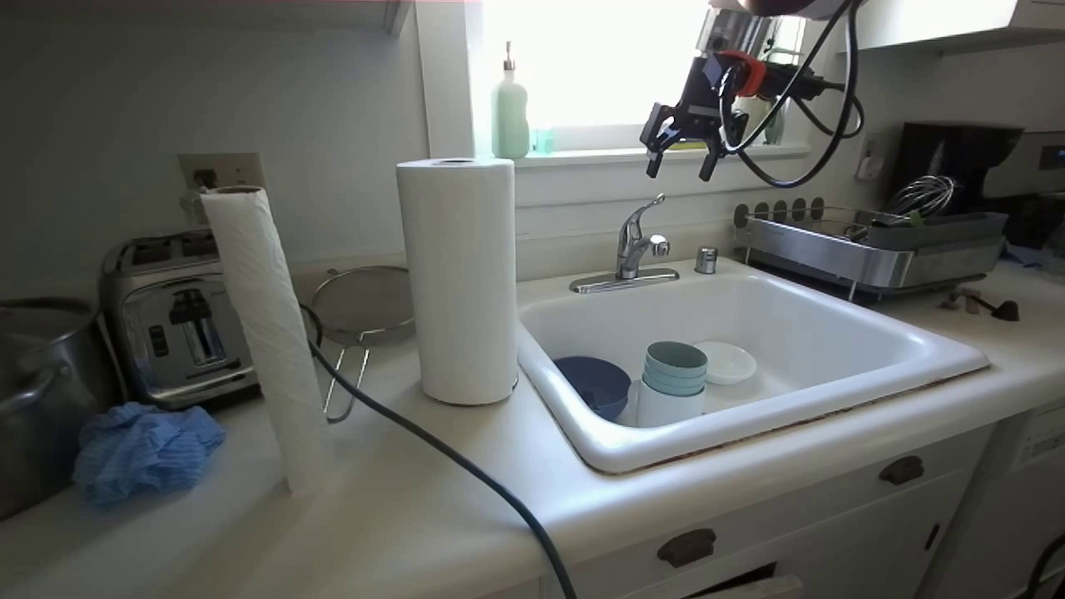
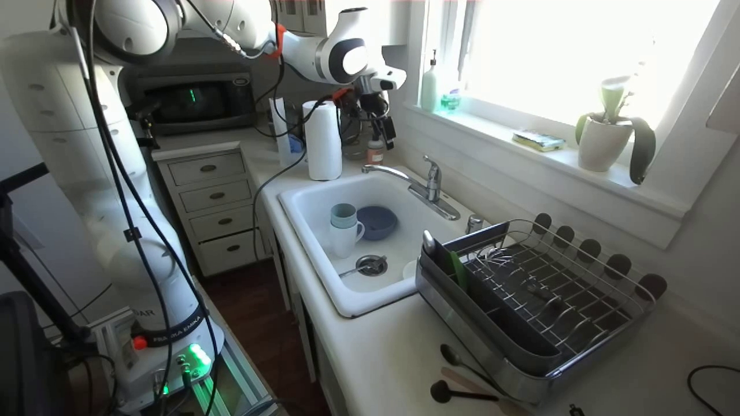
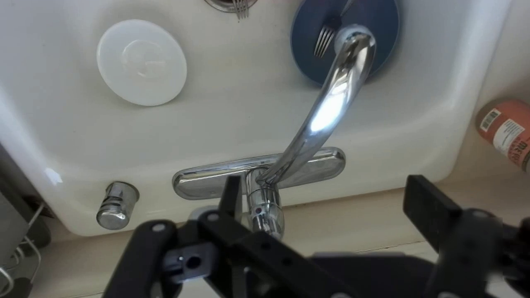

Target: Move the tap nozzle to the left

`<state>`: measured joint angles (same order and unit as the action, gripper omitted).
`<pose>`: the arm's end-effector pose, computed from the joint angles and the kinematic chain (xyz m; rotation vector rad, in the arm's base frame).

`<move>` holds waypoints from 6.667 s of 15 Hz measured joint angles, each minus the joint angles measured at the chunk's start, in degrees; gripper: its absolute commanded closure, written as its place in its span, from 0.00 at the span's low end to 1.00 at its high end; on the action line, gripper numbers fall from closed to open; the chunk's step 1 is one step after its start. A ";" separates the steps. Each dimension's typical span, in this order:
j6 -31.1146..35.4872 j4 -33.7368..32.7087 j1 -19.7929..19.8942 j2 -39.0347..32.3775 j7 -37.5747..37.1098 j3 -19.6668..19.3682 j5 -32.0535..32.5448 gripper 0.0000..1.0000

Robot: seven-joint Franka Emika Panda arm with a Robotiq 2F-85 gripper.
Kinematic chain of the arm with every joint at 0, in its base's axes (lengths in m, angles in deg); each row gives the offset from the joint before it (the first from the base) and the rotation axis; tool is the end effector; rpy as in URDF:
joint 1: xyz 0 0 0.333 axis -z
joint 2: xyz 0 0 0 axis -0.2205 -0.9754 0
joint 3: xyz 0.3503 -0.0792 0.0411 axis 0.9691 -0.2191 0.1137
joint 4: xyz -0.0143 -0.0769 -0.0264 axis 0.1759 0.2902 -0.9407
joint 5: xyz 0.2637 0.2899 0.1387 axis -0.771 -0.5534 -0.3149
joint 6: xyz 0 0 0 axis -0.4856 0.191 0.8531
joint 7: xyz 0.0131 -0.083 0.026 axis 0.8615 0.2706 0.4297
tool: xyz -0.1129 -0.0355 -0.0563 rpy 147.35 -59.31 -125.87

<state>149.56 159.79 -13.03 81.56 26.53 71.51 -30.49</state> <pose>0.6260 0.0041 0.5101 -3.0049 0.6471 -0.4930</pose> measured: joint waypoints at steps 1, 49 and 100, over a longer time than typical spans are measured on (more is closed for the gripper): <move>0.32 -0.96 0.22 -1.36 -0.28 -0.48 0.51 0.00; -8.56 -34.57 -6.91 -29.76 -55.34 -8.50 6.43 0.93; -32.85 -47.38 8.92 -25.18 5.26 2.27 -3.71 0.00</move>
<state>116.71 112.40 -4.11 56.38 31.80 73.78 -34.20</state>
